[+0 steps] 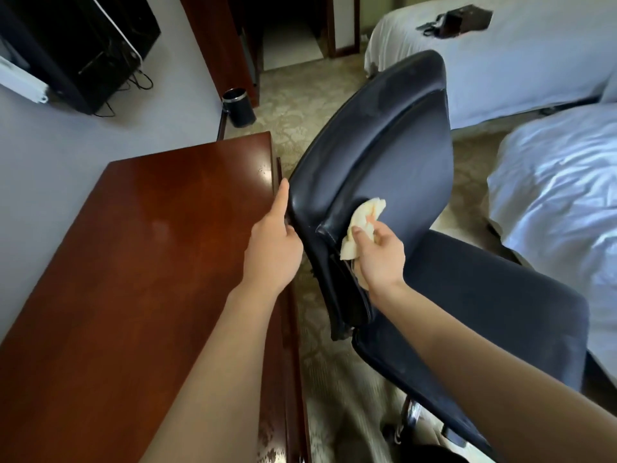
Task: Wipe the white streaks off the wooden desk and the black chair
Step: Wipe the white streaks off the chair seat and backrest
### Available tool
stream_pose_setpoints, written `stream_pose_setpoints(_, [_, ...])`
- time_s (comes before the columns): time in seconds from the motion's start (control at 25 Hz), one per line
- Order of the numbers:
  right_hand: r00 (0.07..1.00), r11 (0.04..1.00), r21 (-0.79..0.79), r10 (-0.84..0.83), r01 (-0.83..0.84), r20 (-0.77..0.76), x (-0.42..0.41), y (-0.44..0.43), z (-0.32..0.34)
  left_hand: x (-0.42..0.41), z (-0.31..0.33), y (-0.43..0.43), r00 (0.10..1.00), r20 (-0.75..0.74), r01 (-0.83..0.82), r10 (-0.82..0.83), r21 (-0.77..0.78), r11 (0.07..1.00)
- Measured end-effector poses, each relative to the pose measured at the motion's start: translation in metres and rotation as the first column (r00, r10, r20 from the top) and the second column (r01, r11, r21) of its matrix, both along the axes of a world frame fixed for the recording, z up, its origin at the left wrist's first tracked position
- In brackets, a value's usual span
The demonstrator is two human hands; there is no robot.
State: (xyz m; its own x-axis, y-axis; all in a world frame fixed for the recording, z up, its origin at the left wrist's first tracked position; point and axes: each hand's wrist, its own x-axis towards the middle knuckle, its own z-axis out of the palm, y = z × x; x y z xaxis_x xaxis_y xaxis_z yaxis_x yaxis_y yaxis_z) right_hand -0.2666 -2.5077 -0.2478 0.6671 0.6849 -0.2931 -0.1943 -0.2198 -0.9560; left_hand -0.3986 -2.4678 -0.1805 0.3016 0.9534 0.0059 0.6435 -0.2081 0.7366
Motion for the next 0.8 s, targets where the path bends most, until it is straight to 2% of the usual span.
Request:
stream_pose_setpoints(0.12, [0.932,0.998,-0.012,0.066,-0.066,0.357,0.005,0.011,0.007,0.002,0.01,-0.004,0.997,-0.074,-0.006,0.004,-0.024,1.0])
stream_pose_setpoints(0.2, [0.827,0.996,0.006,0.067,-0.084,0.558,-0.005,0.01,0.006,0.004,0.014,-0.007,0.994,-0.103,-0.025,0.02,-0.046,0.999])
stream_pose_setpoints(0.28, [0.722,0.986,0.068,0.064,-0.152,0.689,-0.021,0.001,-0.008,0.005,0.016,-0.01,0.989,-0.147,-0.04,0.034,-0.041,0.998])
stream_pose_setpoints(0.36, [0.631,0.972,0.073,0.086,-0.222,0.771,-0.033,-0.007,-0.026,0.006,0.015,-0.011,0.987,-0.148,-0.067,0.065,-0.006,0.998])
stream_pose_setpoints(0.48, [0.498,0.929,0.138,0.056,-0.343,0.865,-0.009,-0.005,-0.037,0.014,0.018,-0.012,0.987,-0.054,-0.15,0.153,0.064,0.987])
stream_pose_setpoints(0.64, [0.276,0.769,0.113,0.085,-0.629,0.958,0.055,0.015,-0.038,0.04,0.031,0.004,0.954,-0.058,-0.287,0.295,0.113,0.951])
stream_pose_setpoints(0.72, [0.232,0.735,0.113,0.062,-0.668,0.971,0.087,0.034,-0.031,0.058,0.037,0.015,0.955,-0.1,-0.268,0.279,0.11,0.957])
stream_pose_setpoints(0.8, [0.243,0.743,0.127,0.049,-0.657,0.969,0.116,0.056,-0.024,0.079,0.041,0.027,0.954,-0.144,-0.246,0.264,0.131,0.96])
